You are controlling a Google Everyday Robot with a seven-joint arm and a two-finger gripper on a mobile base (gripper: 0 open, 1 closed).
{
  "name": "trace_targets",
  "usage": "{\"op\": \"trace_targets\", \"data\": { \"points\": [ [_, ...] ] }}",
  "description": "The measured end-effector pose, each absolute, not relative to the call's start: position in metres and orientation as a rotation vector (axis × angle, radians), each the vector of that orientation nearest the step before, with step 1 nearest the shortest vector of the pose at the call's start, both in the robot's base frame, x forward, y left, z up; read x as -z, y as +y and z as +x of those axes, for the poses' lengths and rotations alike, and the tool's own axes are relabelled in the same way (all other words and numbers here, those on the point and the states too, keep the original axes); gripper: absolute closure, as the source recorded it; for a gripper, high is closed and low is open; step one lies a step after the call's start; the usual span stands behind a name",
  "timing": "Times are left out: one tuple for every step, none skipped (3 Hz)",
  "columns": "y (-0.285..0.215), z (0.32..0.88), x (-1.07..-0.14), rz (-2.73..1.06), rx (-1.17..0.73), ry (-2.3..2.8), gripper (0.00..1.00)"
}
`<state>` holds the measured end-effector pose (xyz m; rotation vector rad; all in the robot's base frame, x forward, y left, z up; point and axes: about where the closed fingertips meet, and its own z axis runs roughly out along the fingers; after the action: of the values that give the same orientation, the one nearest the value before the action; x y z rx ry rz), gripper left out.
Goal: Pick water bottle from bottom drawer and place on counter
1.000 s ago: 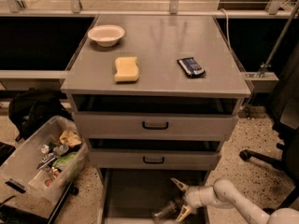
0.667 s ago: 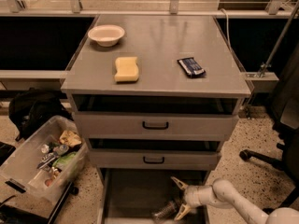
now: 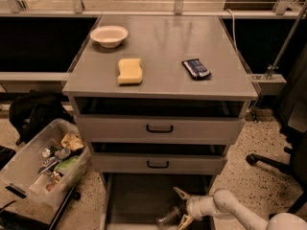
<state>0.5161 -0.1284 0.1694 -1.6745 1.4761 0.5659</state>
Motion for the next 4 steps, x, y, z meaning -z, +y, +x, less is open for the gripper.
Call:
{"op": "trace_targets", "data": {
  "points": [
    [-0.128, 0.516, -0.169, -1.675, -0.566, 1.476, 0.0],
    [-0.125, 0.521, -0.136, -1.678, -0.613, 1.491, 0.0],
    [-0.125, 0.521, -0.136, -1.678, -0.613, 1.491, 0.0],
    [-0.124, 0.521, -0.136, -1.678, -0.613, 1.491, 0.17]
  ]
}}
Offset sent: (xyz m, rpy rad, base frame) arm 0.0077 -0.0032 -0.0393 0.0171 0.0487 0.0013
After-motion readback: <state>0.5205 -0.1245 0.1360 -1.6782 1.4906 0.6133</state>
